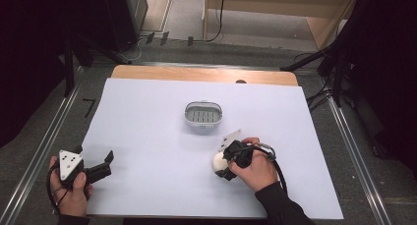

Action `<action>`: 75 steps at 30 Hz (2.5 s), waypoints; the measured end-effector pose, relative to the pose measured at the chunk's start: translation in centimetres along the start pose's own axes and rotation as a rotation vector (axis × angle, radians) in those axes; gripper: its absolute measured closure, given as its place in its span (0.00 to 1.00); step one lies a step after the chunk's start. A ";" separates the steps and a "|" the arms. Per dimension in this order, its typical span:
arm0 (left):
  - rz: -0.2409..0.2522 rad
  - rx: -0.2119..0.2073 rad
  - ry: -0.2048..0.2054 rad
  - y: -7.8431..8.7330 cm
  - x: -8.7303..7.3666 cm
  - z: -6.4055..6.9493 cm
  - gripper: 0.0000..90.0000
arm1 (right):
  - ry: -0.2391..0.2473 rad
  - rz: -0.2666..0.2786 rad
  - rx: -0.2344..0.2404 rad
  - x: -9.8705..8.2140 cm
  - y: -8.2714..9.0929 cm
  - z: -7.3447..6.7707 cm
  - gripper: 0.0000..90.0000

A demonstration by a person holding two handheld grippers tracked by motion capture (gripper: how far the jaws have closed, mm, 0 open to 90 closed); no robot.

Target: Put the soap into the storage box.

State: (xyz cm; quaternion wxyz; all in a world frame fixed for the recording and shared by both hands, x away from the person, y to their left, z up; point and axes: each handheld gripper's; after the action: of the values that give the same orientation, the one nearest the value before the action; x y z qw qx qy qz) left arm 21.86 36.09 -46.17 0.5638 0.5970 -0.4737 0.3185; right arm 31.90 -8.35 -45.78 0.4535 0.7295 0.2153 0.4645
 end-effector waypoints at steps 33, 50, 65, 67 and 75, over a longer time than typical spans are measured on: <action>0.001 0.001 -0.007 0.0 0.0 0.1 0.00 | -0.019 -0.007 -0.009 0.7 0.9 0.4 0.26; 0.003 0.002 -0.010 0.0 0.0 0.1 0.00 | -0.044 0.000 -0.009 1.5 1.5 1.3 0.26; 0.006 0.002 -0.008 0.1 0.0 0.1 0.00 | -0.035 -0.001 -0.018 2.9 2.6 1.8 0.26; 0.007 0.002 -0.007 0.1 0.0 0.1 0.00 | -0.031 0.005 -0.018 3.1 2.8 1.9 0.26; 0.010 -0.001 -0.007 0.1 0.0 0.1 0.00 | -0.035 0.016 -0.027 3.9 3.6 2.7 0.26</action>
State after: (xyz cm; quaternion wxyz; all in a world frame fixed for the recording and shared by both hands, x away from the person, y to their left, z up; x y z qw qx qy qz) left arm 21.75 36.05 -46.19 0.5609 0.5955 -0.4786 0.3189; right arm 35.72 -8.50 -41.26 0.4633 0.7331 0.1949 0.4581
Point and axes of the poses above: each handheld gripper's, and its own axes: y roughly backward along the jaws, x roughly out of its top, z roughly to its right, and after that the axes turned 7 degrees about -y, right-handed
